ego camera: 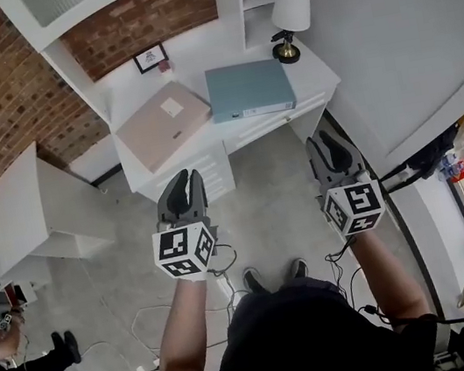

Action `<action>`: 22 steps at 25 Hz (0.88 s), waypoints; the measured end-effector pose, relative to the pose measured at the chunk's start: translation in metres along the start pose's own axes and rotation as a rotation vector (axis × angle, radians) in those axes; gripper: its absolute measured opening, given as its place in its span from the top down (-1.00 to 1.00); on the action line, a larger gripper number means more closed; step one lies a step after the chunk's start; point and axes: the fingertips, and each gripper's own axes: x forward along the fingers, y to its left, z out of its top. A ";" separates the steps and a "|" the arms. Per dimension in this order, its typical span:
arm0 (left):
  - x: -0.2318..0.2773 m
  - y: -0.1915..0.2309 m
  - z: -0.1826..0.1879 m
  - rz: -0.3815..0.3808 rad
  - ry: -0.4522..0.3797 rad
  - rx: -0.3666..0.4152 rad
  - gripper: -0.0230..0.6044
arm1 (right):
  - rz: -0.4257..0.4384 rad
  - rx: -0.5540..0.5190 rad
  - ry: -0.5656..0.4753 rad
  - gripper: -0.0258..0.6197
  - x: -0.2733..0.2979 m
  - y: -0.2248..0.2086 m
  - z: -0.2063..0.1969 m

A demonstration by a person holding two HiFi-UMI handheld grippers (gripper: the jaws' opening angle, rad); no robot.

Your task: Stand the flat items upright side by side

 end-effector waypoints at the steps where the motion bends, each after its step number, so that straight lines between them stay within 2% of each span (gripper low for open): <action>1: -0.001 0.009 -0.001 0.001 -0.001 -0.005 0.77 | -0.001 -0.003 -0.001 0.55 0.003 0.005 0.002; 3: -0.002 0.025 -0.005 0.000 0.004 -0.020 0.70 | 0.002 0.000 -0.004 0.50 0.008 0.014 0.005; 5: -0.003 0.037 -0.009 -0.004 0.021 -0.032 0.46 | 0.016 0.011 -0.002 0.45 0.012 0.023 0.007; 8: -0.001 0.050 -0.015 -0.004 0.046 -0.038 0.32 | 0.041 0.023 0.009 0.43 0.025 0.032 0.007; 12: 0.012 0.066 -0.015 0.006 0.046 -0.045 0.29 | 0.095 0.082 0.029 0.42 0.058 0.040 0.000; 19: 0.044 0.099 -0.012 0.068 0.036 -0.039 0.21 | 0.235 0.219 0.078 0.33 0.140 0.060 -0.030; 22: 0.067 0.113 -0.010 0.088 0.059 -0.077 0.20 | 0.316 0.279 0.099 0.33 0.182 0.068 -0.039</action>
